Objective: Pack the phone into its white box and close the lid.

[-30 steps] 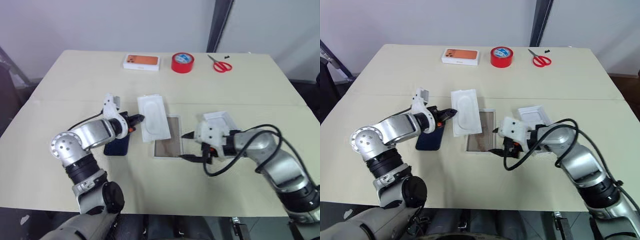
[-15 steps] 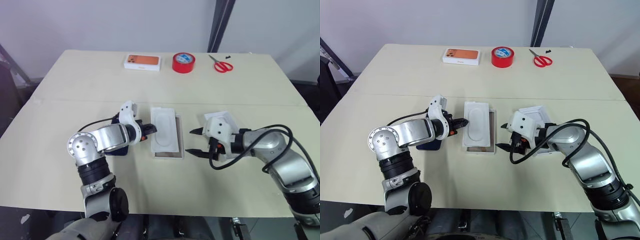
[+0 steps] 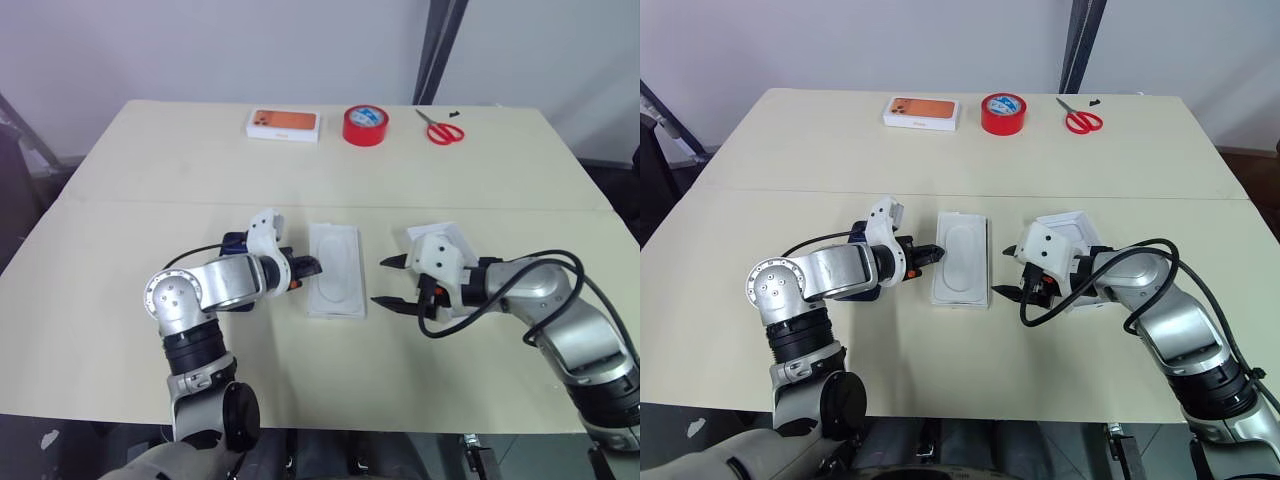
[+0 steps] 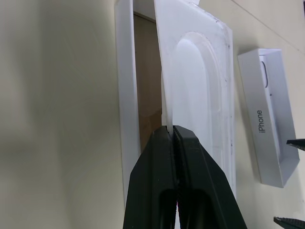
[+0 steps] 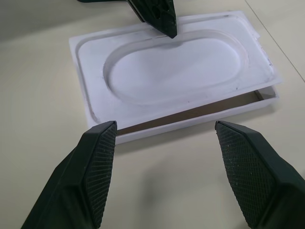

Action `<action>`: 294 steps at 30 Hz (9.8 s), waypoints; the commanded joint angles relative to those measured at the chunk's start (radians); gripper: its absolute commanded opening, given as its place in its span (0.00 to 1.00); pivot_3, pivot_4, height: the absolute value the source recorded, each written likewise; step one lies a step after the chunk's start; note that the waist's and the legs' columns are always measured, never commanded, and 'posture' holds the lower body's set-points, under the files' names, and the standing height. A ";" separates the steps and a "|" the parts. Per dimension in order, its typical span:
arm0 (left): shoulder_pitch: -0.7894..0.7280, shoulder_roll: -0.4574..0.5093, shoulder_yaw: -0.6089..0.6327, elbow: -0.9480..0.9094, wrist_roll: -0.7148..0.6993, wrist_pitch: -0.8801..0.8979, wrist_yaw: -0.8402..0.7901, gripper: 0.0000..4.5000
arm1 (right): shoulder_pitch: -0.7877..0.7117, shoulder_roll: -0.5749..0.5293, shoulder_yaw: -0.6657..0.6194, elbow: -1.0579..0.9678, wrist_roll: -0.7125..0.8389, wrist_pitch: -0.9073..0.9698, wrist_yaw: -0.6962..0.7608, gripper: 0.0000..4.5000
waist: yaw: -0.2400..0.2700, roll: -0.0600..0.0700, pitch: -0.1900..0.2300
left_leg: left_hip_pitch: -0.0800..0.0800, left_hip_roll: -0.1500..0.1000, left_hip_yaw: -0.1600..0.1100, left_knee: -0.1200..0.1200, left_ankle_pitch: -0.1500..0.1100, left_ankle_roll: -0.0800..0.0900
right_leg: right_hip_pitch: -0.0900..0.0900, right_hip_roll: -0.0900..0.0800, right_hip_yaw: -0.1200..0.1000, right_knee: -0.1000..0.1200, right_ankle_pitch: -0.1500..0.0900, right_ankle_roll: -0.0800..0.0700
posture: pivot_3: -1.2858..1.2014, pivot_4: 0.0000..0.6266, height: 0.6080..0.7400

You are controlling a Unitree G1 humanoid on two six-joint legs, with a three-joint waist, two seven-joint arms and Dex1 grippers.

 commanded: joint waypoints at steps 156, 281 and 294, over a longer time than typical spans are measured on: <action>0.353 0.596 -0.067 0.169 -0.651 -0.462 -0.179 0.15 | -0.426 0.531 0.387 0.145 -0.344 0.292 -0.210 0.00 | -0.034 -0.001 -0.002 | -0.004 -0.003 0.001 -0.007 0.002 -0.004 | -0.016 -0.006 0.000 0.012 0.000 -0.001 | 0.52 0.24 0.88; -0.088 0.419 -1.057 0.014 0.989 -0.654 -1.479 0.17 | -0.079 -0.111 0.206 -0.147 -0.178 0.416 -0.144 0.00 | 0.001 -0.001 -0.001 | -0.013 0.000 0.002 0.003 -0.003 0.008 | -0.013 0.001 -0.001 0.004 0.000 0.000 | 0.52 0.24 0.88; -0.082 0.435 -1.039 0.021 1.033 -0.630 -1.527 0.17 | -0.049 -0.157 0.153 -0.144 -0.148 0.419 -0.127 0.00 | -0.001 -0.001 -0.001 | -0.013 0.000 0.001 0.003 -0.003 0.008 | -0.013 0.001 -0.001 0.004 0.000 0.000 | 0.52 0.24 0.88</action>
